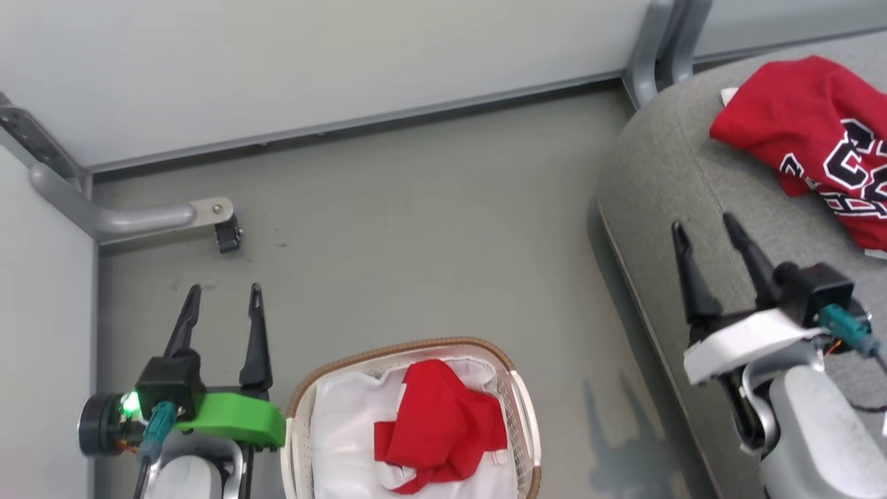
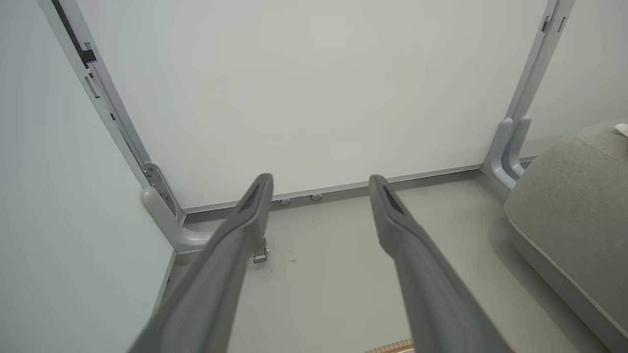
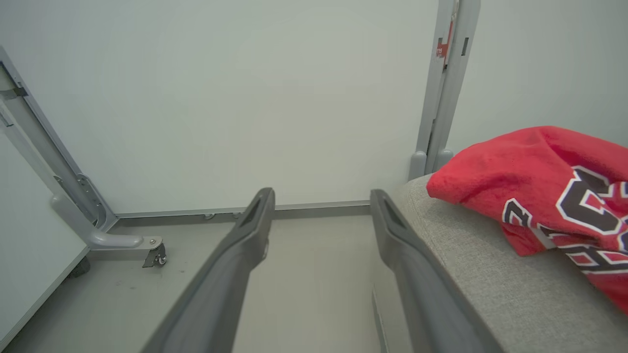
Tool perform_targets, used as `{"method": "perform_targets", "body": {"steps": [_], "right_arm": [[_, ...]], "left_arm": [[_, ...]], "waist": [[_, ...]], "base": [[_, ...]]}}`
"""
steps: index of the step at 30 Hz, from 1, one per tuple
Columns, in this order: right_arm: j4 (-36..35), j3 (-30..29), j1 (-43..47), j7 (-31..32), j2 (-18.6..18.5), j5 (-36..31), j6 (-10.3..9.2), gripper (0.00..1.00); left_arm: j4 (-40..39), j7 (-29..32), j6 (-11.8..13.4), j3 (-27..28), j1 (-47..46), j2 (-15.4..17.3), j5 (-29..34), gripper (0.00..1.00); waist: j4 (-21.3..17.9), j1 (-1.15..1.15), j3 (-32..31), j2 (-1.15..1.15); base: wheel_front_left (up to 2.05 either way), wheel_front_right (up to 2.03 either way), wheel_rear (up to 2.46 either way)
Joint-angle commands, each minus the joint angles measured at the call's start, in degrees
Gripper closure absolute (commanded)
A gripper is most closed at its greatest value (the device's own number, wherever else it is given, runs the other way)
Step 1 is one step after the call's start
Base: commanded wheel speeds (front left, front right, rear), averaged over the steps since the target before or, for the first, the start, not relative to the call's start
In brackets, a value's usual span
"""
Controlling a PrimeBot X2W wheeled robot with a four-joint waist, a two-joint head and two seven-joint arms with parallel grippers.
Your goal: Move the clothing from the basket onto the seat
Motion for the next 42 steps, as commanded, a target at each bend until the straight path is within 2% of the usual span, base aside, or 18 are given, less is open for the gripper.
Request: {"method": "perform_targets", "body": {"steps": [1, 12, 23, 28, 33, 42], "right_arm": [[0.50, 0.36, 1.41, -0.01, 0.06, -0.57, -0.08, 0.00], [1.77, 1.94, 7.60, -0.01, 2.17, -1.11, -0.08, 0.00], [1.79, 2.18, 8.49, -0.01, 2.16, -0.56, -0.07, 0.00], [0.19, 2.16, 6.31, 0.00, 2.31, -0.01, -0.08, 0.00], [-2.14, 2.53, 2.76, 0.00, 2.41, 0.49, -0.08, 0.00], [-5.87, 3.31, -3.25, 0.00, 2.82, 2.38, -0.08, 0.00]], "left_arm": [[0.03, 0.01, 0.22, 0.33, 1.47, 0.03, -0.15, 0.00], [0.39, 0.01, 0.59, 2.51, 8.12, -0.22, -0.30, 0.00], [-0.90, 0.01, 1.15, 1.17, 10.04, -0.23, -1.89, 0.00], [0.07, 0.01, 0.62, -0.63, 7.23, -0.24, -3.36, 0.00], [2.31, 0.01, 0.12, -4.00, 3.20, -0.16, -4.42, 0.00], [12.88, -0.01, -1.52, -9.69, -6.29, -0.14, -6.97, 0.00]], "waist": [[1.25, 0.01, -2.45, 0.00], [0.29, 0.01, -7.31, 0.00], [-0.32, 0.01, -7.64, 0.00], [-0.96, 0.01, -4.38, 0.00], [-2.24, 0.01, 1.67, 0.00], [-5.41, 0.01, 13.05, 0.00]], "base": [[0.00, 0.00, 0.00], [0.00, 0.00, 0.00], [0.00, 0.00, 0.00], [0.00, 0.00, 0.00], [0.00, 0.00, 0.00], [0.00, 0.00, 0.00]]}}
